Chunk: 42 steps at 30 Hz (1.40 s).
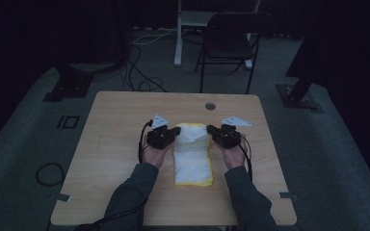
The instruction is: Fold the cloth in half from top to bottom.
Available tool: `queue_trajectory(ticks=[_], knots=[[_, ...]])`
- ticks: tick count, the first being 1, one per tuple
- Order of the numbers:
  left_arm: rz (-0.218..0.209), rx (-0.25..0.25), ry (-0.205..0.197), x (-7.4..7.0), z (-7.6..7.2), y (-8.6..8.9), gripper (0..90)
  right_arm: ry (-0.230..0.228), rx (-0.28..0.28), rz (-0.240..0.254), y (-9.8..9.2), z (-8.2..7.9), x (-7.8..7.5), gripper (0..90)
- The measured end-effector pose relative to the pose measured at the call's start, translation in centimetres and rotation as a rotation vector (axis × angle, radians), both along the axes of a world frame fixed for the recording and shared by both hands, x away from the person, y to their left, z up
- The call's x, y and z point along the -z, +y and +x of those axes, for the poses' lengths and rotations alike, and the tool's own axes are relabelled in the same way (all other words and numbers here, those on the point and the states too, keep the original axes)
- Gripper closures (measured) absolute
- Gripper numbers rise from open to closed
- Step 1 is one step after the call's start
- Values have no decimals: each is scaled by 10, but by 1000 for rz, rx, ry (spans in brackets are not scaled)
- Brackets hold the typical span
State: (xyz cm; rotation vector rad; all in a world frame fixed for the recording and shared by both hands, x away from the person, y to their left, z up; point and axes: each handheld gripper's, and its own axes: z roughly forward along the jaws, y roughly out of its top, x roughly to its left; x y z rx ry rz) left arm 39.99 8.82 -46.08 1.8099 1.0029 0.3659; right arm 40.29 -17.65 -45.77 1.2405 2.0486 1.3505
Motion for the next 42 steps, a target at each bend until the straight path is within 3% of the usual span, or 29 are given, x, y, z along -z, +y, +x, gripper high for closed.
queue_trajectory(ticks=[13, 42], knots=[[-10, 7, 8, 5, -15, 4, 880, 2, -26, -2, 0, -15, 4, 854], [-36, 12, 11, 12, -40, 10, 880, 0, -58, -11, 2, -33, 9, 854]])
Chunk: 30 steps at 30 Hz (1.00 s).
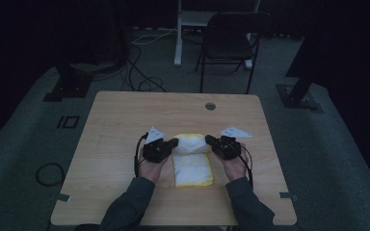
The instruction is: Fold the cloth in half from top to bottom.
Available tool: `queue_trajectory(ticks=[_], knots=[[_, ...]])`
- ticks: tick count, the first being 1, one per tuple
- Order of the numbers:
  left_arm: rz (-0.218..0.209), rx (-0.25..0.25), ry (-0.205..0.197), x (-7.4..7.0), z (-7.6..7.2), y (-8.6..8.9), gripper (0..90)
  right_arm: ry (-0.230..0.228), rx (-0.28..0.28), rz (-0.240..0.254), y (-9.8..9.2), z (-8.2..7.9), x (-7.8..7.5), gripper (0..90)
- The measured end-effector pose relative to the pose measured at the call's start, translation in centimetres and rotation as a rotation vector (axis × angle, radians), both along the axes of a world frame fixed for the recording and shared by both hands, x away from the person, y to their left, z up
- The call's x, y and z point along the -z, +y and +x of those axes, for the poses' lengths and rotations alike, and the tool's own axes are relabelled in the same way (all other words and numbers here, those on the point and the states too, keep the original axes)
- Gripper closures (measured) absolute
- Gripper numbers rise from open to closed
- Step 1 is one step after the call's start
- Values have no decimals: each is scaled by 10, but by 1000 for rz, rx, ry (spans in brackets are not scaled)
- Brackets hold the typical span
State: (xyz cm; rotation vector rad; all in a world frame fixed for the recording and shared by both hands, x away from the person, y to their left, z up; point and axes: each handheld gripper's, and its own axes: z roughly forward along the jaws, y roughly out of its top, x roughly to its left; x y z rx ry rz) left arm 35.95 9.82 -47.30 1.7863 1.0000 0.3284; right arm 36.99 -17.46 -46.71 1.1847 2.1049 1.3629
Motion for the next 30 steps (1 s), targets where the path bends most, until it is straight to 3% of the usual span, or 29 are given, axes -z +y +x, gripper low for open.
queue_trajectory(ticks=[18, 30], knots=[[-12, 2, 13, 9, -14, 1, 880, 8, -14, -9, 1, -11, 6, 853], [5, 24, 16, 14, -24, -2, 879, 21, -21, -15, -3, -21, 13, 854]])
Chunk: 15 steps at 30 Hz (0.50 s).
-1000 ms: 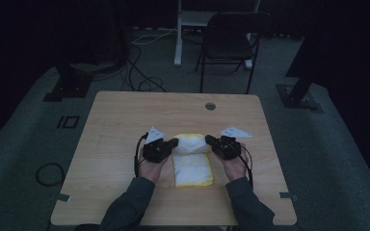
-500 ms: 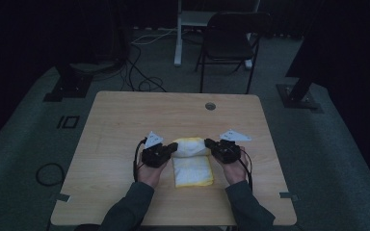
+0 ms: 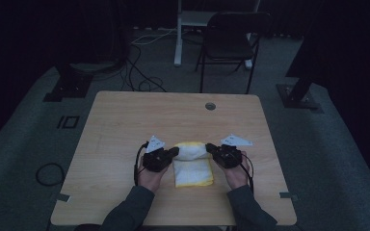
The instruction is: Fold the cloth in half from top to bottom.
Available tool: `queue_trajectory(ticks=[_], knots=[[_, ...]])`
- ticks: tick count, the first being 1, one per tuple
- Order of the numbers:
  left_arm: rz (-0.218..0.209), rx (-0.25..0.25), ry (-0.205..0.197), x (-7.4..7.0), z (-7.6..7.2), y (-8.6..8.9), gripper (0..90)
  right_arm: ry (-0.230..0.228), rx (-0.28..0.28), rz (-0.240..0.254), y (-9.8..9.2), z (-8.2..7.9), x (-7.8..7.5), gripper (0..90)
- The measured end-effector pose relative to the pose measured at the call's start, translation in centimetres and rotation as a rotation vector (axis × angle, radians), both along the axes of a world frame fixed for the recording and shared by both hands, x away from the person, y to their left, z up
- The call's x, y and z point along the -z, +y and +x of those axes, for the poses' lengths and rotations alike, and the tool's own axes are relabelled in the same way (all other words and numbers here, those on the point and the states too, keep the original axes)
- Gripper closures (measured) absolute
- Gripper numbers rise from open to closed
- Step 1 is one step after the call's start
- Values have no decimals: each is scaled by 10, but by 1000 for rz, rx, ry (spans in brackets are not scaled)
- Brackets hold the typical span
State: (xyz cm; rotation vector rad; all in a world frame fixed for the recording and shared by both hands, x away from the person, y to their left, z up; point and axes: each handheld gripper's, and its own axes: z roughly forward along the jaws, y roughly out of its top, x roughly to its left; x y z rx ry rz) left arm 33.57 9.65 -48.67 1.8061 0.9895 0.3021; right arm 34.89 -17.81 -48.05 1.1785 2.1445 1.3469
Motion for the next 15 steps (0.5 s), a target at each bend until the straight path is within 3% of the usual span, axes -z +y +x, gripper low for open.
queue_trajectory(ticks=[10, 15], knots=[[-2, 11, 29, 13, -13, 0, 878, 20, -13, -12, -1, -11, 10, 854], [-23, 2, 33, 14, -17, 4, 859, 27, -13, -7, -1, -15, 14, 854]])
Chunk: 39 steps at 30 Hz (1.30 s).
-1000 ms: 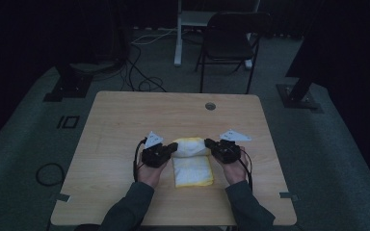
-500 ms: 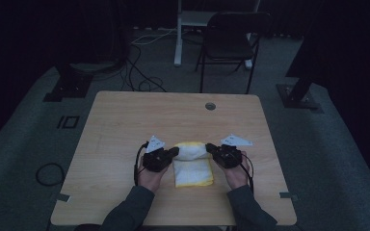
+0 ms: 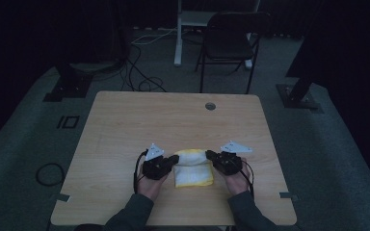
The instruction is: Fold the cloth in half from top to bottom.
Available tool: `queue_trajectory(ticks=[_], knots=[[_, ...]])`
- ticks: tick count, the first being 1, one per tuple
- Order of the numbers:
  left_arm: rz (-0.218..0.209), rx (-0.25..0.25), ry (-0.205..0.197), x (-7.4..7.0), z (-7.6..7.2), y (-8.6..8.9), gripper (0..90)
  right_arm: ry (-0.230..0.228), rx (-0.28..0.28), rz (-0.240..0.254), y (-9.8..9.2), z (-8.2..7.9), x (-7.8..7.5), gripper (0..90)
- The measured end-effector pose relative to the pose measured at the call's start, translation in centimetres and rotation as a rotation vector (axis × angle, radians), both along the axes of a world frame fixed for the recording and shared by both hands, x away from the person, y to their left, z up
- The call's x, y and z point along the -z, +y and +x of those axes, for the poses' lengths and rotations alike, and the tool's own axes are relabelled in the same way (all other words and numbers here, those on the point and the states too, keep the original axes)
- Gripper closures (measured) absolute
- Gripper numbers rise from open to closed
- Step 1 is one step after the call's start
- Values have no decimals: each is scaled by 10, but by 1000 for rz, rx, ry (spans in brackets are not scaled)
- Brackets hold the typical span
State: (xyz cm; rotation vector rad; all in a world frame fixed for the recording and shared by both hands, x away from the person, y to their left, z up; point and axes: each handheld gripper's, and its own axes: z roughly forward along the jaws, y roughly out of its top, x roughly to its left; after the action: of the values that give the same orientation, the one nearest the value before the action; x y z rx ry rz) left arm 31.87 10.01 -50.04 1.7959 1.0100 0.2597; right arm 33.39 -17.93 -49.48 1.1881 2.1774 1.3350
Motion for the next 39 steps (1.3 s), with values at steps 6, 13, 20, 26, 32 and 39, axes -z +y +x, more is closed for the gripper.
queue_trajectory(ticks=[6, 13, 20, 26, 32, 39], knots=[[-24, -38, -23, -9, 3, 13, 841, 11, 5, -3, -2, -6, 5, 854], [3, -39, 2, -2, 13, 10, 841, 19, 1, -4, -1, -10, 9, 853], [24, -42, 18, 0, 28, 6, 842, 19, -4, -1, -1, -13, 9, 853], [48, -20, 26, 4, 33, -1, 842, 22, -3, 5, -2, -14, 10, 852], [56, 4, 43, 11, 32, -7, 842, 18, -10, 3, -2, -15, 10, 850], [71, 40, 52, 18, 20, -12, 843, -19, 6, -10, -5, -17, 4, 767]])
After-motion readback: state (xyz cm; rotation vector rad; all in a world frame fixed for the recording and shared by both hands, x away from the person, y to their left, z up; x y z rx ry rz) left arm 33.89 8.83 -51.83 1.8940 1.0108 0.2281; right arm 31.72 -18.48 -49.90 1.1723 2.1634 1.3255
